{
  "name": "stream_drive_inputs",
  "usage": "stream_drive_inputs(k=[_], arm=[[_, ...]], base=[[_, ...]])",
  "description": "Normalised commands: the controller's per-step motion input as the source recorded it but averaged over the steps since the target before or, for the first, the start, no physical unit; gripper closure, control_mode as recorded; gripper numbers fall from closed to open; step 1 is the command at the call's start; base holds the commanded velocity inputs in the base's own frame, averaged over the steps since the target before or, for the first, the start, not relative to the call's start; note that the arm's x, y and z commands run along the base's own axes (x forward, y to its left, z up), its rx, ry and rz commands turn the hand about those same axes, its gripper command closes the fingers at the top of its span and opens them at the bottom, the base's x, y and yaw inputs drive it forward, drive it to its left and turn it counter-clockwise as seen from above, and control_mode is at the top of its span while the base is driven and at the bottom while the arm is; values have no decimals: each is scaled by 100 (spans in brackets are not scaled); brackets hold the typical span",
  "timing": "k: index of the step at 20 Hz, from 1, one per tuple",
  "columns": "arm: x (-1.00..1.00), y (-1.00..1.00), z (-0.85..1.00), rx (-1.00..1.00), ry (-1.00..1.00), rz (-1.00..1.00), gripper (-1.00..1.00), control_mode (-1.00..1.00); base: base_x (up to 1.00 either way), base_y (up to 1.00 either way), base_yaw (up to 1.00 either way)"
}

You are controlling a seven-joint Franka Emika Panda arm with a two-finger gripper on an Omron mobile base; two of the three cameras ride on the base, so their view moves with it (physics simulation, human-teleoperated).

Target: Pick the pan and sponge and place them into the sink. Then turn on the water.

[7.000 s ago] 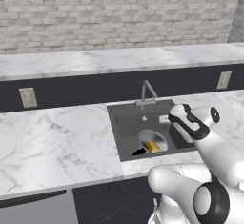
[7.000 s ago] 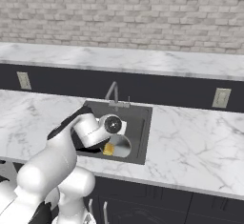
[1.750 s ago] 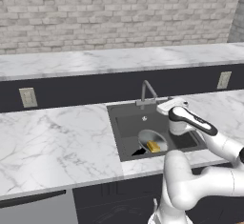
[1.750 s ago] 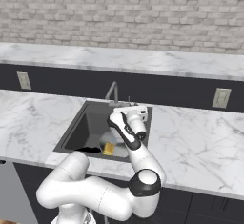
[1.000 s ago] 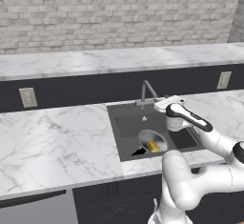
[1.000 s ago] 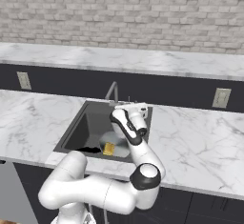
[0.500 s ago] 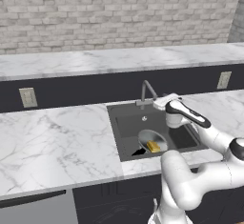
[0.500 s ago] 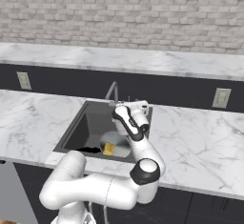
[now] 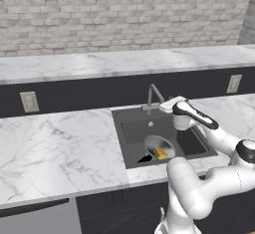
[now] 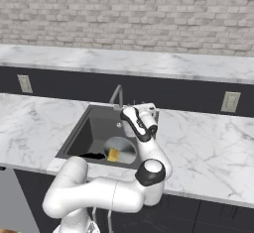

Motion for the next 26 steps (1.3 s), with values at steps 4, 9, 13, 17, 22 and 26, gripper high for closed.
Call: stream_drive_inputs(k=[4, 9, 13, 17, 22, 26], arm=[[17, 12, -13, -2, 1, 0, -100, -100], [19, 8, -14, -2, 2, 0, -100, -100], [19, 3, -12, -1, 1, 0, -100, -100], [20, 0, -7, 0, 2, 0, 100, -100], [16, 0, -6, 0, 0, 0, 100, -100], [13, 0, -6, 0, 0, 0, 100, -100]], base=[[0, 0, 0], [0, 0, 0], [0, 0, 0], [0, 0, 0], [0, 0, 0], [0, 0, 0]])
